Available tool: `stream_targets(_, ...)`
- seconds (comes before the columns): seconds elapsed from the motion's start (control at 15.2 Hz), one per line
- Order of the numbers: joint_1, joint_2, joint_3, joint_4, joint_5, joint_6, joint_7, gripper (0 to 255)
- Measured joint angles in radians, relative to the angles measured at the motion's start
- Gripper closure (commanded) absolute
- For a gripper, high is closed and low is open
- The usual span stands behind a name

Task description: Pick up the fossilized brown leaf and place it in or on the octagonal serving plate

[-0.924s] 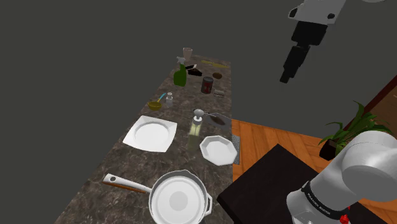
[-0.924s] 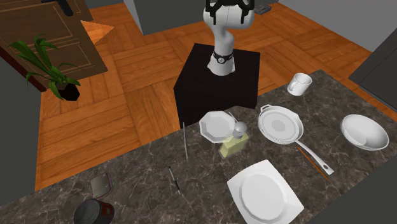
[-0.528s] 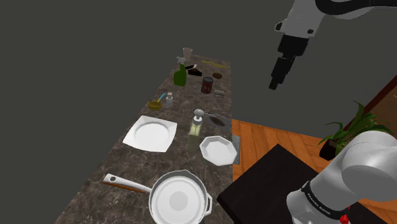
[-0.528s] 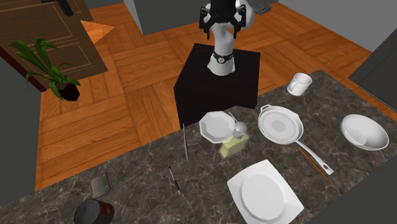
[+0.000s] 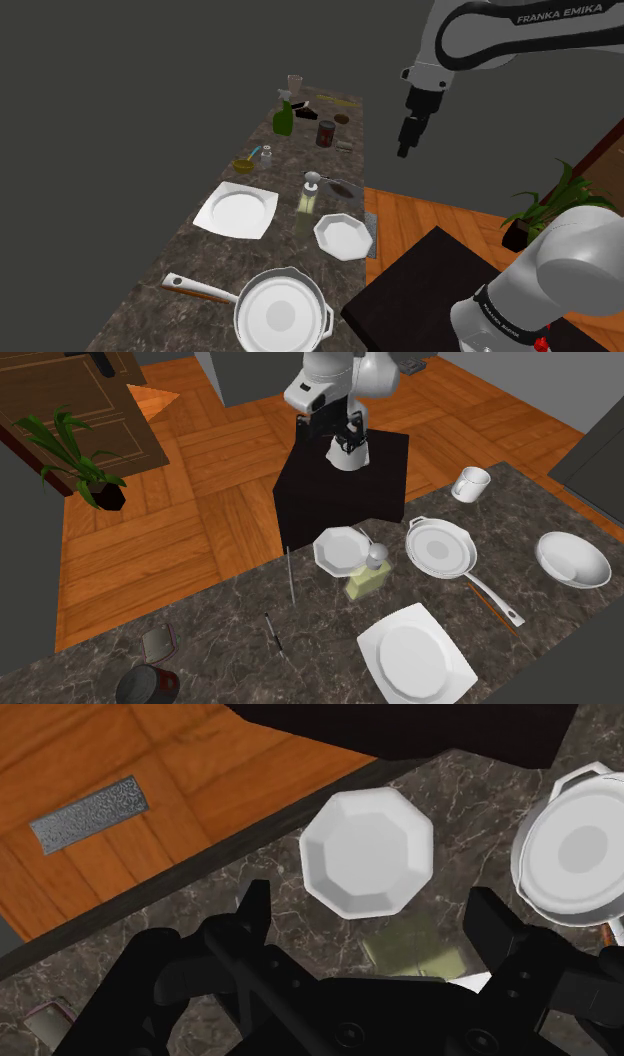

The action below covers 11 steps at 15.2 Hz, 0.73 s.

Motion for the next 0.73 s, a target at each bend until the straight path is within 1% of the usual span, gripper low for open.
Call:
stream_targets(0.2,-0.003,0.105,-0.014,-0.007,-0.011,0.099,-0.032,0)
stream_targets(0.73,-0.014,0.394,-0.046,0.065,-0.026,0.286,-0.117,0)
